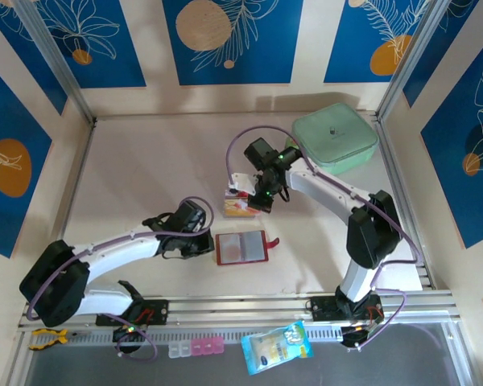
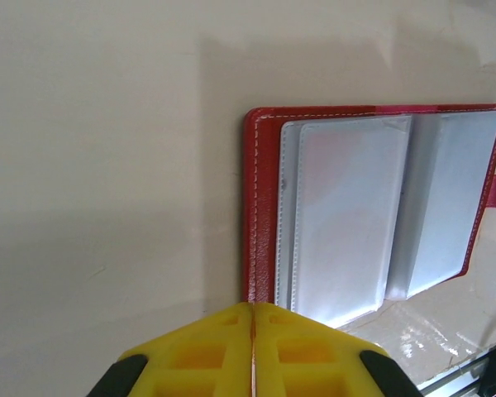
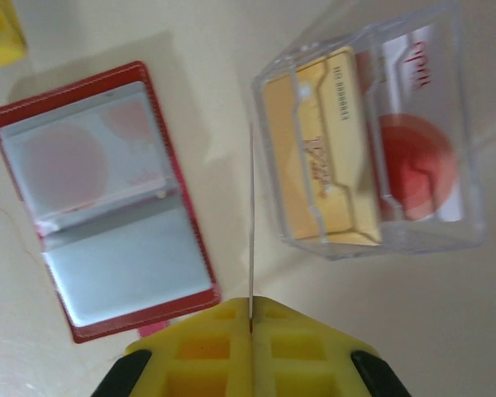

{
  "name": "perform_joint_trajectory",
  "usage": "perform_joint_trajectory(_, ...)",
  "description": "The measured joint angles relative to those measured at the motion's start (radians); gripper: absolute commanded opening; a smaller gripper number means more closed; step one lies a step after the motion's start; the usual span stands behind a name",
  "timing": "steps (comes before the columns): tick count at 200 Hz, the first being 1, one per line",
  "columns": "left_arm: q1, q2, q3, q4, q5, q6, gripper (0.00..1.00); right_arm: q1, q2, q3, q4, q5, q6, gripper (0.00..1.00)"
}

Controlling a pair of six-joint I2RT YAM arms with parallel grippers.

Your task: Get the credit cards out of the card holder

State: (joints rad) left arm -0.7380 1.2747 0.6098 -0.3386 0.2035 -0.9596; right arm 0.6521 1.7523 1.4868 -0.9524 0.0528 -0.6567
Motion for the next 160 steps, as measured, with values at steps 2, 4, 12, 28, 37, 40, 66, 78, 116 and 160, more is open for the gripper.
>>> perform_joint_trajectory(2,0.001,-0.002,-0.001,-0.001,0.000,0.000,0.10,-0.002,0.004,0.006,-0.002,0.001,-0.004,0.00)
perform_joint_trajectory(4,0.002,-0.003,-0.002,-0.002,0.000,0.000,0.10,-0.005,0.011,0.016,-0.004,0.002,-0.012,0.00)
perform_joint_trajectory(12,0.006,-0.009,-0.003,-0.006,0.000,0.000,0.10,-0.015,0.035,0.052,-0.014,0.004,-0.034,0.00)
perform_joint_trajectory(28,0.014,-0.021,-0.009,-0.008,-0.001,0.000,0.10,-0.032,0.076,0.119,-0.031,0.005,-0.071,0.00)
perform_joint_trajectory(37,0.018,-0.029,-0.014,-0.010,-0.002,0.000,0.10,-0.039,0.097,0.151,-0.037,0.004,-0.088,0.00)
perform_joint_trajectory(40,0.019,-0.031,-0.015,-0.011,-0.003,0.000,0.10,-0.040,0.102,0.160,-0.039,0.005,-0.092,0.00)
perform_joint_trajectory(66,0.031,-0.043,-0.026,-0.019,-0.003,0.000,0.10,-0.049,0.161,0.249,-0.057,0.004,-0.128,0.00)
perform_joint_trajectory(78,0.034,-0.044,-0.030,-0.020,-0.003,0.000,0.10,-0.050,0.187,0.284,-0.064,0.004,-0.139,0.00)
perform_joint_trajectory(116,0.045,-0.050,-0.039,-0.021,-0.003,0.000,0.10,-0.055,0.249,0.331,-0.066,0.002,-0.167,0.01)
perform_joint_trajectory(160,0.056,-0.051,-0.047,-0.020,-0.003,0.000,0.11,-0.067,0.306,0.352,-0.076,0.000,-0.183,0.13)
